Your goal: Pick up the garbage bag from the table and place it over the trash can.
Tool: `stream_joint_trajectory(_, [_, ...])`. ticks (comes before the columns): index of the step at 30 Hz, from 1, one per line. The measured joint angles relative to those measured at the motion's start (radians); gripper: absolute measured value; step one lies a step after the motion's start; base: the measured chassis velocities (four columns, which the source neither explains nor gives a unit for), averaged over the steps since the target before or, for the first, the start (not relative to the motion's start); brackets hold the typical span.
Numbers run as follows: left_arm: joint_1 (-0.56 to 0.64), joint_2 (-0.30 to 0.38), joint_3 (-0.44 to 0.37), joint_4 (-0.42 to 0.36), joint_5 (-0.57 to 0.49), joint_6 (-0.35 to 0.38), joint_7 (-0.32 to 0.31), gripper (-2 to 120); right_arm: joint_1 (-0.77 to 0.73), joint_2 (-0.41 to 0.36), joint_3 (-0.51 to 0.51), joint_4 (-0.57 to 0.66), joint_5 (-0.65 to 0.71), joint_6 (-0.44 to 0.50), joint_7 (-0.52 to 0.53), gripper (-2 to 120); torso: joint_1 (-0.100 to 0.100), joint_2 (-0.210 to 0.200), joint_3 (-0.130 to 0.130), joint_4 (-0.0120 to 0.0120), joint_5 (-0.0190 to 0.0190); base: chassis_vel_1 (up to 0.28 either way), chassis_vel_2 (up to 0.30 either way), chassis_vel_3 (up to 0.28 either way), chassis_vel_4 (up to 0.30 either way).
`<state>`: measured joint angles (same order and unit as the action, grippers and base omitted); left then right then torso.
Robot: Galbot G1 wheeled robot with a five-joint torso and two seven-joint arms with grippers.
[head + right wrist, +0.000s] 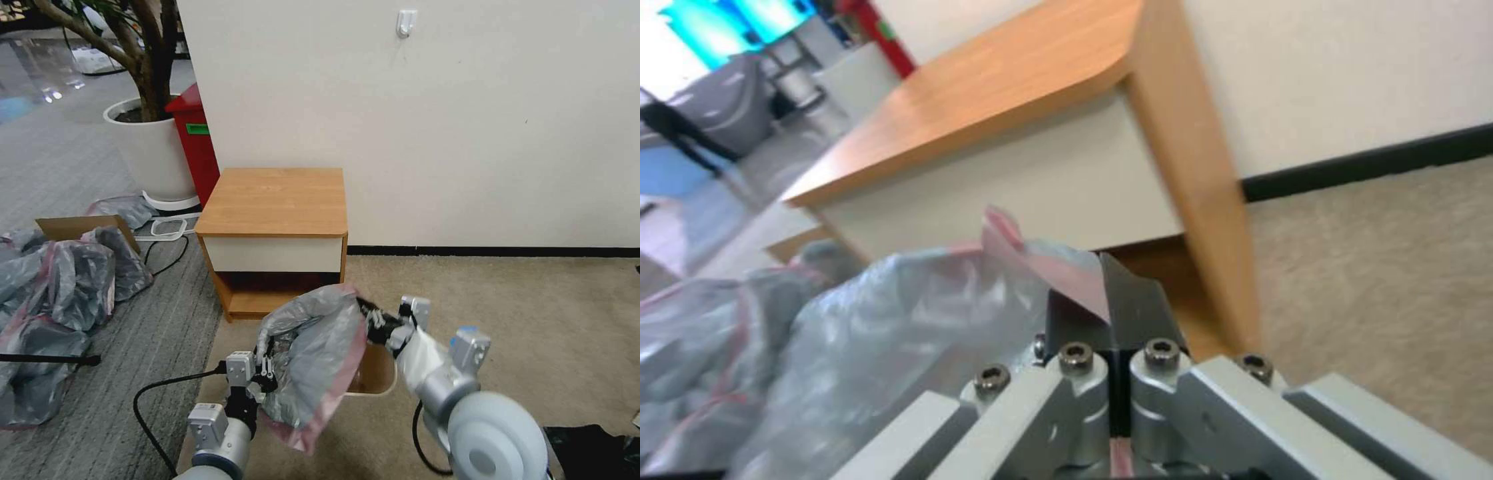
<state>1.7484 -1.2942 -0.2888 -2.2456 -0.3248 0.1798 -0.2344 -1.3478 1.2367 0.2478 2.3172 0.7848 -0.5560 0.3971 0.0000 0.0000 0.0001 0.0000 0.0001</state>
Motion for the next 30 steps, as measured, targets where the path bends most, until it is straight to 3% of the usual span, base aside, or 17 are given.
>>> stream_joint_trajectory(4, [0.000, -0.003, -0.012, 0.013, -0.012, -0.013, 0.012, 7, 0.052, -0.029, 0.007, -0.028, 0.067, -0.049, 0.084, 0, 0.000, 0.000, 0.000, 0.0001, 0.0000, 0.000, 0.000, 0.000, 0.000])
stream_joint_trajectory(24, [-0.040, -0.002, -0.076, 0.054, -0.187, -0.028, 0.077, 7, 0.051, -0.095, 0.080, -0.039, 0.267, -0.135, 0.191, 0, 0.000, 0.000, 0.000, -0.0001, 0.0000, 0.000, 0.000, 0.000, 0.000])
stream_joint_trajectory(28, [-0.042, -0.002, -0.079, 0.055, -0.187, -0.028, 0.077, 7, 0.050, -0.095, 0.081, -0.026, 0.270, -0.144, 0.192, 9, 0.000, 0.000, 0.000, 0.0000, 0.0000, 0.000, 0.000, 0.000, 0.000])
stream_joint_trajectory(30, [-0.045, -0.003, -0.078, 0.058, -0.186, -0.027, 0.077, 7, 0.043, -0.101, 0.076, -0.002, 0.275, -0.146, 0.187, 21, 0.000, 0.000, 0.000, 0.0000, -0.0001, 0.000, 0.000, 0.000, 0.000])
